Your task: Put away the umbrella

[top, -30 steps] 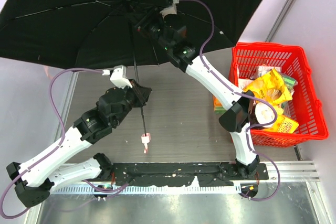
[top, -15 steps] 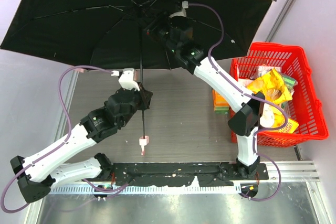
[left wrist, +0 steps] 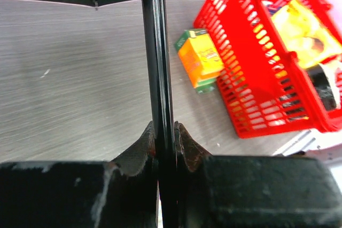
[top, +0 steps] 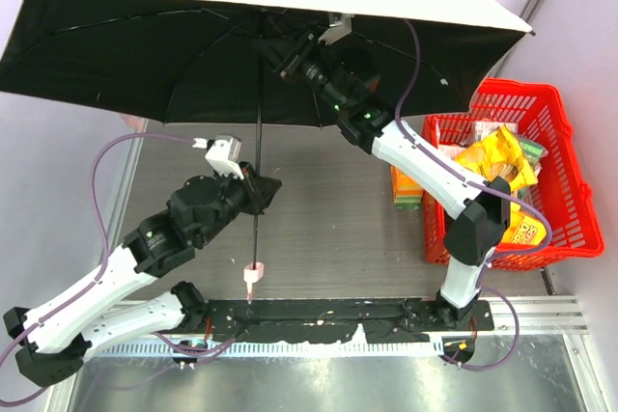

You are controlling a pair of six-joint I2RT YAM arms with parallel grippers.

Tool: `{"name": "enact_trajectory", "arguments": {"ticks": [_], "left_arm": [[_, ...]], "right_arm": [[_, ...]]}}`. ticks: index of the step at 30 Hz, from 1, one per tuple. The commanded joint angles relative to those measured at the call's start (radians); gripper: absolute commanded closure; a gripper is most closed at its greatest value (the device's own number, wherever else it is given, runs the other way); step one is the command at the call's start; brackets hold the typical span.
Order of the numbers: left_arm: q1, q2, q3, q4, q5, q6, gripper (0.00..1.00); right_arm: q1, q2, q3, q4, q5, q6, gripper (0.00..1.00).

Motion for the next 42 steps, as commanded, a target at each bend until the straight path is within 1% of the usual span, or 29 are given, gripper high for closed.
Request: {"name": "enact_trajectory", "arguments": {"ticks": [1, 2, 3, 4, 5, 6, 7, 9, 10, 13, 14, 15, 17, 21, 23, 24, 25, 26, 28, 29, 30, 32, 33, 34, 35, 36, 37, 38, 42], "left_arm": [[0.021, -0.088, 0.015, 0.332, 0.048, 0.015, 1.0], [0.021, -0.091, 0.015, 0.323, 0.034, 0.022, 1.0], [0.021, -0.093, 0.011, 0.317, 0.01, 0.037, 1.0], [0.021, -0.091, 0.013, 0.307, -0.018, 0.06, 1.0], [0.021, -0.091, 0.008, 0.3, -0.049, 0.078, 1.0], [0.019, -0.086, 0.004, 0.298, -0.088, 0.101, 1.0], [0.019, -0.082, -0.004, 0.3, -0.124, 0.112, 1.0], [0.019, -0.065, -0.025, 0.327, -0.193, 0.146, 1.0], [0.019, -0.057, -0.03, 0.335, -0.213, 0.166, 1.0], [0.018, -0.031, -0.041, 0.361, -0.279, 0.23, 1.0], [0.018, -0.028, -0.053, 0.381, -0.312, 0.255, 1.0], [0.018, -0.025, -0.059, 0.381, -0.329, 0.274, 1.0], [0.018, -0.014, -0.053, 0.419, -0.363, 0.304, 1.0], [0.013, -0.004, -0.039, 0.428, -0.432, 0.341, 1.0], [0.015, -0.011, -0.038, 0.431, -0.423, 0.338, 1.0], [0.015, -0.017, -0.038, 0.431, -0.413, 0.33, 1.0], [0.015, -0.023, -0.038, 0.422, -0.405, 0.313, 1.0], [0.015, -0.024, -0.029, 0.415, -0.397, 0.298, 1.0], [0.016, -0.013, 0.013, 0.348, -0.351, 0.261, 1.0], [0.015, -0.005, 0.042, 0.306, -0.312, 0.24, 1.0], [0.019, 0.006, 0.068, 0.284, -0.257, 0.236, 1.0], [0.022, 0.025, 0.137, 0.206, -0.193, 0.22, 1.0], [0.025, 0.041, 0.187, 0.167, -0.181, 0.215, 1.0], [0.027, 0.05, 0.212, 0.131, -0.179, 0.212, 1.0], [0.027, 0.053, 0.237, 0.102, -0.193, 0.2, 1.0], [0.027, 0.055, 0.254, 0.074, -0.213, 0.184, 1.0], [0.028, 0.053, 0.254, 0.065, -0.227, 0.177, 1.0], [0.028, 0.047, 0.246, 0.072, -0.231, 0.17, 1.0], [0.034, 0.038, 0.238, 0.085, -0.198, 0.12, 1.0]], "right_arm": [[0.064, -0.037, -0.073, -0.005, -0.323, -0.08, 1.0], [0.067, -0.035, -0.075, -0.003, -0.329, -0.05, 1.0], [0.073, -0.04, -0.049, -0.046, -0.234, -0.04, 1.0], [0.087, -0.05, -0.033, -0.248, -0.13, 0.021, 1.0], [0.086, -0.082, -0.079, -0.279, 0.007, 0.085, 1.0], [0.087, -0.118, -0.147, -0.225, 0.108, 0.219, 1.0], [0.087, -0.163, -0.224, -0.194, 0.223, 0.26, 1.0], [0.101, -0.152, -0.17, -0.245, 0.331, 0.284, 1.0], [0.103, -0.143, -0.148, -0.265, 0.345, 0.303, 1.0], [0.113, -0.054, 0.081, -0.446, 0.42, 0.296, 1.0], [0.115, -0.016, 0.118, -0.471, 0.418, 0.31, 1.0], [0.121, 0.003, 0.21, -0.536, 0.428, 0.31, 1.0], [0.136, 0.057, 0.327, -0.612, 0.486, 0.285, 1.0], [0.143, 0.088, 0.363, -0.602, 0.56, 0.262, 1.0], [0.146, 0.115, 0.404, -0.614, 0.557, 0.25, 1.0], [0.152, 0.123, 0.398, -0.605, 0.525, 0.244, 1.0], [0.155, 0.123, 0.384, -0.533, 0.489, 0.219, 1.0], [0.156, 0.147, 0.419, -0.54, 0.397, 0.224, 1.0], [0.181, 0.175, 0.444, -0.589, 0.283, 0.215, 1.0], [0.195, 0.152, 0.403, -0.542, 0.272, 0.166, 1.0], [0.204, 0.113, 0.304, -0.479, 0.172, 0.135, 1.0], [0.199, 0.1, 0.288, -0.57, 0.061, 0.103, 1.0], [0.202, 0.044, 0.256, -0.606, 0.06, 0.074, 1.0], [0.222, 0.004, 0.091, -0.57, 0.074, 0.061, 1.0], [0.228, -0.079, 0.014, -0.469, 0.072, 0.069, 1.0], [0.233, -0.11, -0.134, -0.386, 0.086, 0.099, 1.0], [0.235, -0.171, -0.197, -0.343, 0.103, 0.113, 1.0], [0.236, -0.188, -0.308, -0.239, 0.094, 0.142, 1.0], [0.248, -0.187, -0.409, -0.143, 0.06, 0.19, 1.0]]}}
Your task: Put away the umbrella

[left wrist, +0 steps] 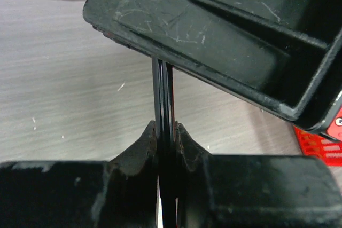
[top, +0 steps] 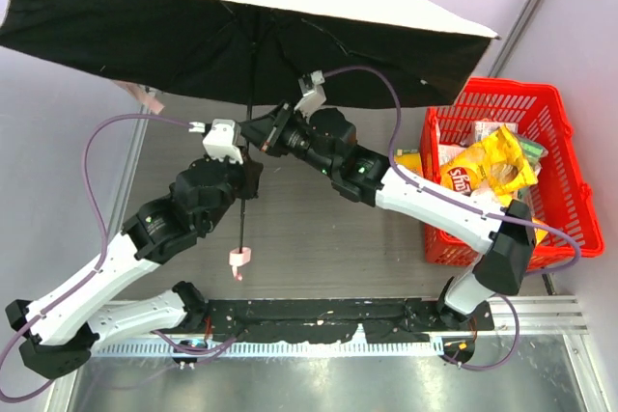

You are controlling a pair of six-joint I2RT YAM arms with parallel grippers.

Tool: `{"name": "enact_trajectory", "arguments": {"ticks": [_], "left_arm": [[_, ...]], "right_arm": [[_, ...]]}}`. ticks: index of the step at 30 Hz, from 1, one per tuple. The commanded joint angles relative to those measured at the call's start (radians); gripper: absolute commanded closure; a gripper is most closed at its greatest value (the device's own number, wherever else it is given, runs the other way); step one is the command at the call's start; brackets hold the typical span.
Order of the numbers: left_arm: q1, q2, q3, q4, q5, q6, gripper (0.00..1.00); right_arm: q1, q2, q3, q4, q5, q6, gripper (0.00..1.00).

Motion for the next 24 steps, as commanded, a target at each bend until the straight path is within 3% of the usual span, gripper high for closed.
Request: {"name": "enact_trajectory", "arguments": {"ticks": [1, 3, 4, 5, 6, 8, 12, 16, 19, 24], "left_arm": [[0.013, -0.042, 0.1, 0.184, -0.01, -0.059, 1.0], [0.013, -0.04, 0.115, 0.13, -0.019, -0.103, 1.0], [0.013, -0.046, 0.105, 0.136, -0.016, -0.113, 1.0], [0.013, -0.057, 0.086, 0.154, -0.001, -0.125, 1.0], [0.013, -0.069, 0.062, 0.177, 0.008, -0.133, 1.0], [0.013, -0.077, 0.03, 0.197, 0.016, -0.144, 1.0], [0.013, -0.08, 0.003, 0.185, -0.009, -0.156, 1.0], [0.013, -0.074, 0.0, 0.184, -0.016, -0.141, 1.0], [0.013, -0.058, 0.017, 0.167, -0.032, -0.128, 1.0], [0.013, -0.032, 0.054, 0.125, -0.044, -0.104, 1.0]], "right_arm": [[0.017, 0.007, -0.134, 0.07, -0.043, 0.017, 1.0], [0.015, -0.08, -0.213, 0.108, 0.04, -0.057, 1.0], [0.014, -0.108, -0.231, 0.136, 0.063, -0.092, 0.93], [0.011, -0.154, -0.24, 0.145, 0.098, -0.119, 0.82], [0.011, -0.166, -0.223, 0.127, 0.117, -0.171, 0.51], [0.0, -0.125, -0.127, 0.069, 0.14, -0.219, 0.35], [-0.04, -0.007, 0.119, -0.118, 0.285, -0.184, 0.29], [-0.11, 0.067, 0.194, -0.019, 0.2, -0.091, 0.29], [-0.097, 0.062, 0.153, 0.178, 0.191, -0.12, 0.28], [-0.095, 0.124, 0.191, 0.286, 0.073, -0.164, 0.28]]}}
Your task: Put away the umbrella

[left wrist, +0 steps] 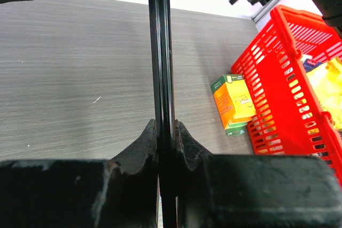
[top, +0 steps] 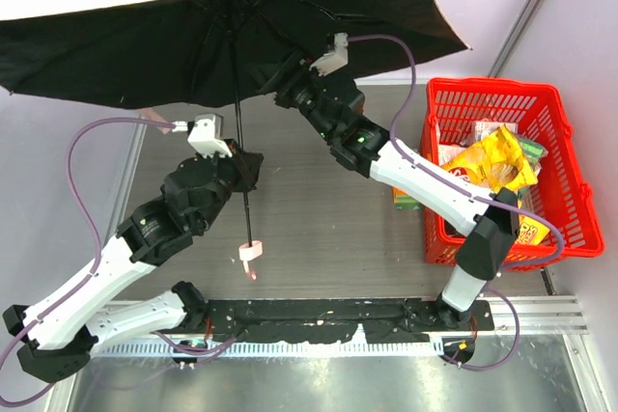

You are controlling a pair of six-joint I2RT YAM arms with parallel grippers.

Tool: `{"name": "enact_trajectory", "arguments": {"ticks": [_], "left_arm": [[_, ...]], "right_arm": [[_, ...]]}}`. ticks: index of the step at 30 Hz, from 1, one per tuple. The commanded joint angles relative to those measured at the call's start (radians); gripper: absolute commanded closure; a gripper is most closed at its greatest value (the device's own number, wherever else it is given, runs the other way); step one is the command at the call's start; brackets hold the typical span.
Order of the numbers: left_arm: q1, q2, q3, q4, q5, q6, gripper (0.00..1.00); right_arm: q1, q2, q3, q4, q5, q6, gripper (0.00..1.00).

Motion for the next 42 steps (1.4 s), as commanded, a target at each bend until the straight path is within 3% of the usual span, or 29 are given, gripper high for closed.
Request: {"name": "enact_trajectory", "arguments": {"ticks": [1, 6, 10, 12, 17, 21, 24, 27, 29, 30, 32, 35, 36, 39, 42], "left_arm": [[0.002, 0.014, 0.064, 0.057, -0.057, 0.038, 1.0], [0.002, 0.015, 0.067, 0.046, -0.086, 0.058, 1.0], [0.002, 0.018, 0.072, 0.022, -0.076, 0.096, 1.0], [0.002, 0.023, 0.089, -0.007, -0.063, 0.096, 1.0], [0.002, 0.025, 0.078, -0.003, -0.033, 0.078, 1.0], [0.002, 0.034, 0.072, 0.004, 0.009, 0.073, 1.0], [0.002, 0.031, 0.063, -0.001, 0.013, 0.065, 1.0], [0.0, 0.008, 0.038, 0.022, 0.042, 0.067, 1.0], [0.002, -0.001, 0.021, 0.037, 0.052, 0.062, 1.0], [0.002, -0.006, 0.02, 0.036, 0.044, 0.053, 1.0], [0.002, -0.014, 0.012, 0.048, 0.043, 0.052, 1.0], [0.003, -0.005, 0.029, 0.042, 0.046, 0.061, 1.0], [0.003, -0.001, 0.038, 0.033, 0.043, 0.062, 1.0], [0.003, -0.018, 0.026, 0.051, 0.035, 0.064, 1.0], [0.003, -0.026, 0.014, 0.06, 0.049, 0.055, 1.0]], "right_arm": [[0.027, 0.036, 0.037, 0.202, -0.09, -0.05, 0.28], [0.059, 0.073, 0.122, 0.15, 0.006, -0.125, 0.27], [0.044, 0.18, 0.381, -0.081, 0.008, -0.125, 0.29], [0.05, 0.18, 0.39, -0.126, -0.03, -0.137, 0.32], [0.052, 0.053, 0.207, -0.033, 0.016, -0.131, 0.27], [0.032, 0.077, 0.261, -0.025, -0.1, -0.101, 0.26], [0.032, 0.062, 0.236, 0.078, -0.118, -0.074, 0.25], [0.0, 0.1, 0.309, 0.056, -0.154, 0.003, 0.25], [-0.025, 0.11, 0.241, 0.162, -0.23, 0.123, 0.25], [-0.028, 0.096, 0.203, 0.302, -0.303, 0.16, 0.25], [-0.028, 0.084, 0.135, 0.351, -0.314, 0.222, 0.25], [-0.004, 0.085, 0.182, 0.258, -0.365, 0.159, 0.25], [0.013, 0.084, 0.196, 0.156, -0.345, 0.138, 0.25], [0.019, 0.088, 0.291, -0.104, -0.186, 0.018, 0.26], [0.019, 0.111, 0.358, -0.164, -0.067, -0.06, 0.26]]}}
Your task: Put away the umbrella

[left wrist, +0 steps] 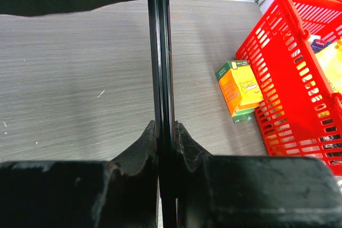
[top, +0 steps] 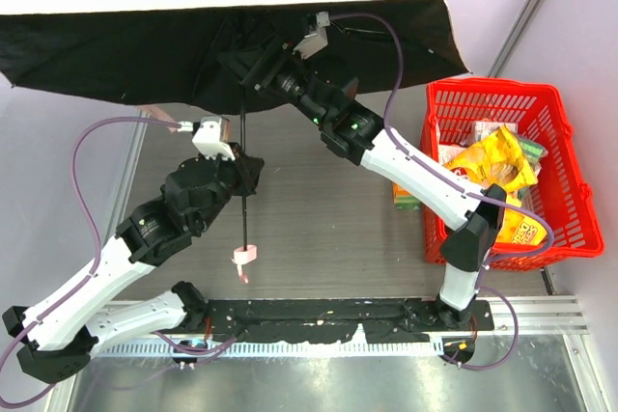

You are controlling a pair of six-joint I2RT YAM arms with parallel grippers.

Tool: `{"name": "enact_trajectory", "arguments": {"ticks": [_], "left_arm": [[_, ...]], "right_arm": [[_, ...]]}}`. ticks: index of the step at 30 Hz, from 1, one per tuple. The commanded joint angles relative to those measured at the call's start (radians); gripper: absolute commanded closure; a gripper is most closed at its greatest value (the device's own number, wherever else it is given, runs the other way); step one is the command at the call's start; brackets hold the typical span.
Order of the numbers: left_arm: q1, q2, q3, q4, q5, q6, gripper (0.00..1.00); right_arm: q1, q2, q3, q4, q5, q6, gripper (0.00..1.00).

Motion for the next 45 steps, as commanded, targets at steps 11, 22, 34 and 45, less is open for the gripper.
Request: {"name": "enact_trajectory", "arguments": {"ticks": [11, 22, 34, 45], "left_arm": [[-0.002, -0.017, 0.007, 0.097, 0.033, -0.004, 1.0], [-0.002, -0.02, 0.007, 0.096, 0.033, 0.003, 1.0], [0.042, 0.056, 0.031, 0.117, -0.056, 0.035, 1.0], [0.345, 0.17, 0.139, 0.272, 0.402, -0.106, 1.0]], "right_arm": [[-0.006, 0.175, 0.441, -0.253, 0.249, -0.19, 0.38], [-0.041, 0.191, 0.424, -0.245, 0.29, -0.201, 0.42], [-0.062, 0.161, 0.364, -0.348, 0.019, -0.055, 1.0], [0.001, -0.112, -0.444, 0.083, -0.173, 0.011, 0.99]]}}
